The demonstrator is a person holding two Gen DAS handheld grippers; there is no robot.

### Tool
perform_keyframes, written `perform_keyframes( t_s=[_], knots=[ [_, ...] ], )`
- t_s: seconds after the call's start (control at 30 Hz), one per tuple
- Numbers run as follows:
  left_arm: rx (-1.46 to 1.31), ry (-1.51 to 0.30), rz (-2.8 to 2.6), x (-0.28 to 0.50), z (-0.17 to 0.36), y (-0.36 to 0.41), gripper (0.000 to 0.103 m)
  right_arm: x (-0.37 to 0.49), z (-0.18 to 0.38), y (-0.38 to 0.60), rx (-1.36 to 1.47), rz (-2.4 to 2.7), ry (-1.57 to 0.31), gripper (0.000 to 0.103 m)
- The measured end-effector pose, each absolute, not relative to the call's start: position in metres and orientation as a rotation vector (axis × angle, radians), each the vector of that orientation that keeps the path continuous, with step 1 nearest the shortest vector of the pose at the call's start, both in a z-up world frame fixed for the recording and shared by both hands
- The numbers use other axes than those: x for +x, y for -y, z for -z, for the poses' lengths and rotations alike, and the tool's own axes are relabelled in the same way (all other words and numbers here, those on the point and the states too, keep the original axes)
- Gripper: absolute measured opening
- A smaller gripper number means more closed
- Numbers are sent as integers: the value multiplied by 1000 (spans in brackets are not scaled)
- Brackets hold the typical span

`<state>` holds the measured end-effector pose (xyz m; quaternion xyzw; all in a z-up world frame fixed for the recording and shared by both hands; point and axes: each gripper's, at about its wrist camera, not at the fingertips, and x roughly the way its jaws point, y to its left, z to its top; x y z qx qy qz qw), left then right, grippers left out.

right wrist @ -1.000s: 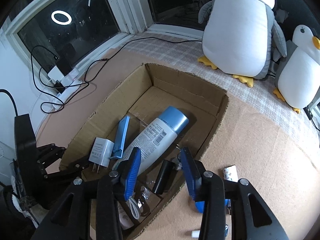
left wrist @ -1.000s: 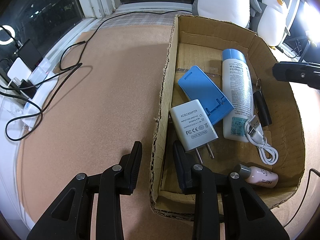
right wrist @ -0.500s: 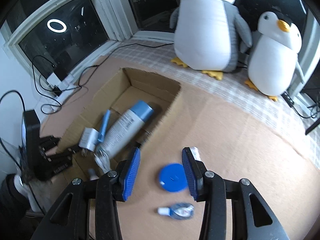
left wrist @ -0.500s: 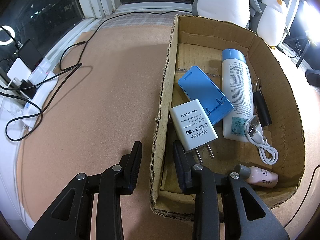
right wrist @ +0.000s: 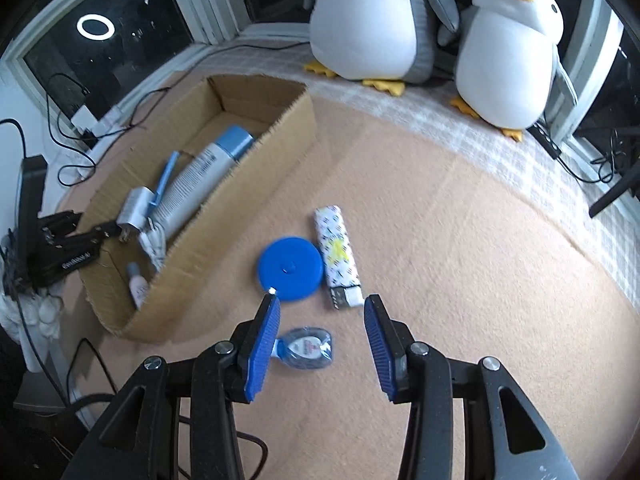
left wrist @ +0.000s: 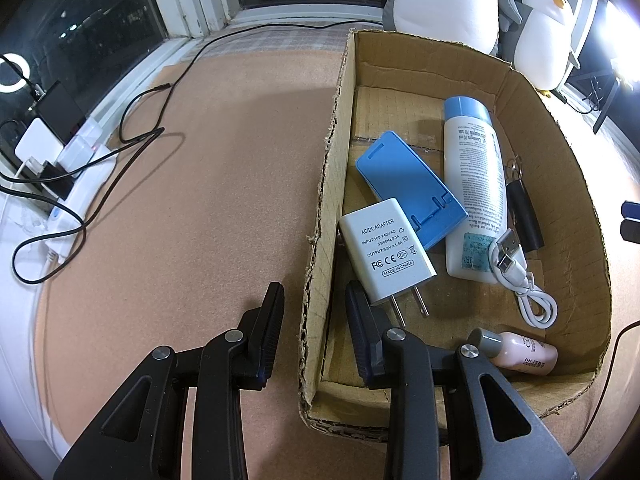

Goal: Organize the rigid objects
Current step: 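Move the right gripper to the patterned lighter and grasp it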

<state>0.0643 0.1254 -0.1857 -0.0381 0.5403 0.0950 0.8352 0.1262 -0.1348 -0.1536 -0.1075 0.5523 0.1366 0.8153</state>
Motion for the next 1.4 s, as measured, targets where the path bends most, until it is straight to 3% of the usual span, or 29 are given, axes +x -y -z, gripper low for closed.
perform_keyframes(
  t_s=[0.6,1.17,1.4],
  knots=[
    [-89,-1145,-199,65,186,-126,30,153,198,131,-371,-231,-1277,40],
    [-92,-1146,-198,65,187,-126,30,189,206,113,-437,-239,-1266,35],
    [-92,-1145,-198,65,187,-126,30,206,208,101,-416,-256,-1262,21]
  ],
)
